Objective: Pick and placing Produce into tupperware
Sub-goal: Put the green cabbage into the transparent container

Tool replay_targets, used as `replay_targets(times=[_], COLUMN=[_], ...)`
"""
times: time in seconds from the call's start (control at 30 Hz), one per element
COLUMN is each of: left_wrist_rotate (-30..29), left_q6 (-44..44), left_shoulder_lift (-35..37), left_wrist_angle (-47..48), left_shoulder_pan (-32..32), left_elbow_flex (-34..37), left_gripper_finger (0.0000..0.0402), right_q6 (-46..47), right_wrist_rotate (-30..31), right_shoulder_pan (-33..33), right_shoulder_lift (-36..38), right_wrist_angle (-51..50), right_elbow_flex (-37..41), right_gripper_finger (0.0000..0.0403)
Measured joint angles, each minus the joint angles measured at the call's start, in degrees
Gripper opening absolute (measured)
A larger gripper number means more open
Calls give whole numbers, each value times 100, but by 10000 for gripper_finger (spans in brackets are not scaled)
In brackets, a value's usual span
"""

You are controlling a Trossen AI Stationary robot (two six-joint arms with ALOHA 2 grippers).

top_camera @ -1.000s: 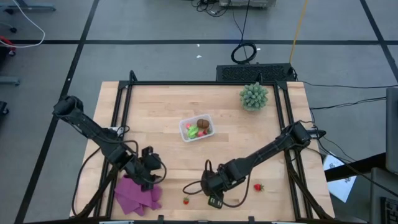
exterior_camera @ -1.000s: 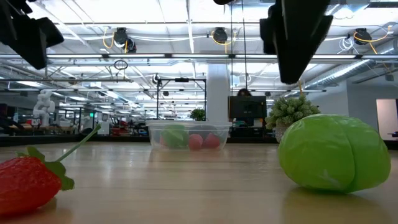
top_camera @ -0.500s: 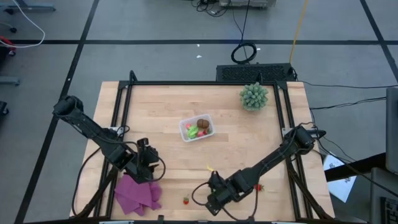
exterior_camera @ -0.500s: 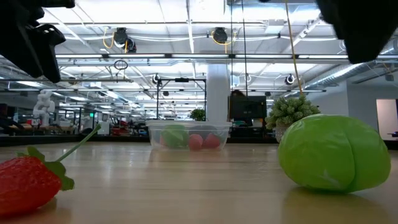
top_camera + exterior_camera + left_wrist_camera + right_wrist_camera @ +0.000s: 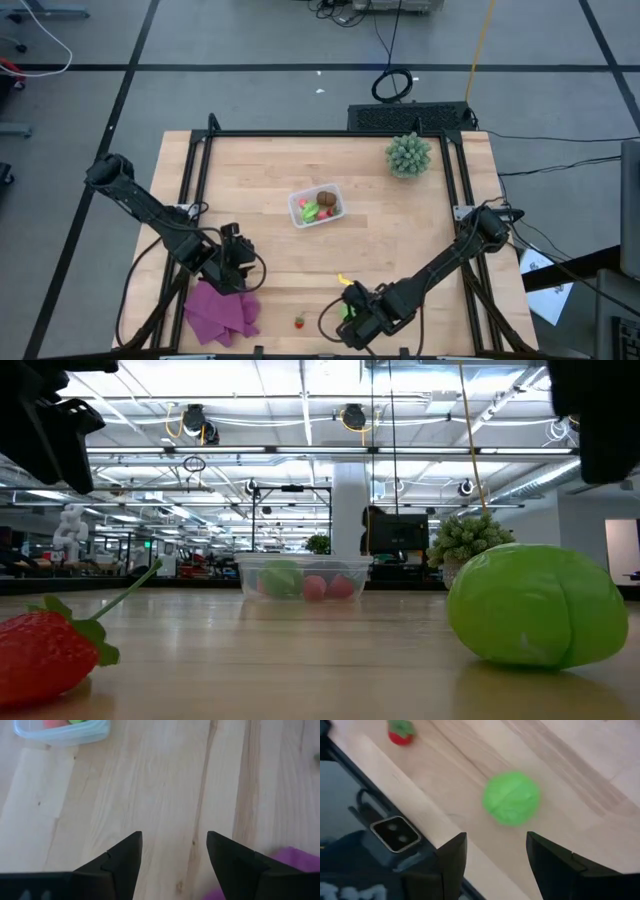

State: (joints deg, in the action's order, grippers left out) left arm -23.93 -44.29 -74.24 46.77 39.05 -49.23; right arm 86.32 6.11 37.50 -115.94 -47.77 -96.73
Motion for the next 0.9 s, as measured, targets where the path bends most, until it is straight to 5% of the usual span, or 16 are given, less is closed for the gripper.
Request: replay_targets(times=[0.2,0.47,0.9], left_wrist_rotate=[36,27,-13], left_q6=[-2,-17,11], left_shoulder_lift=[2,2,2], left_wrist_angle=[-7,-8,-10], left_shoulder_pan=[-1,0,-18], left_elbow_flex=[0,0,0], left_gripper_finger=[227,227,227], right_q6=[-422,-719,-1873], right_wrist_rotate=[-55,-923,-227], right_shoulder_pan=[12,-20,-65], right_shoulder_lift=[-2,-2,17], right_wrist_angle=[214,270,275], right_elbow_flex=[299,380,380], right_gripper_finger=[194,194,194])
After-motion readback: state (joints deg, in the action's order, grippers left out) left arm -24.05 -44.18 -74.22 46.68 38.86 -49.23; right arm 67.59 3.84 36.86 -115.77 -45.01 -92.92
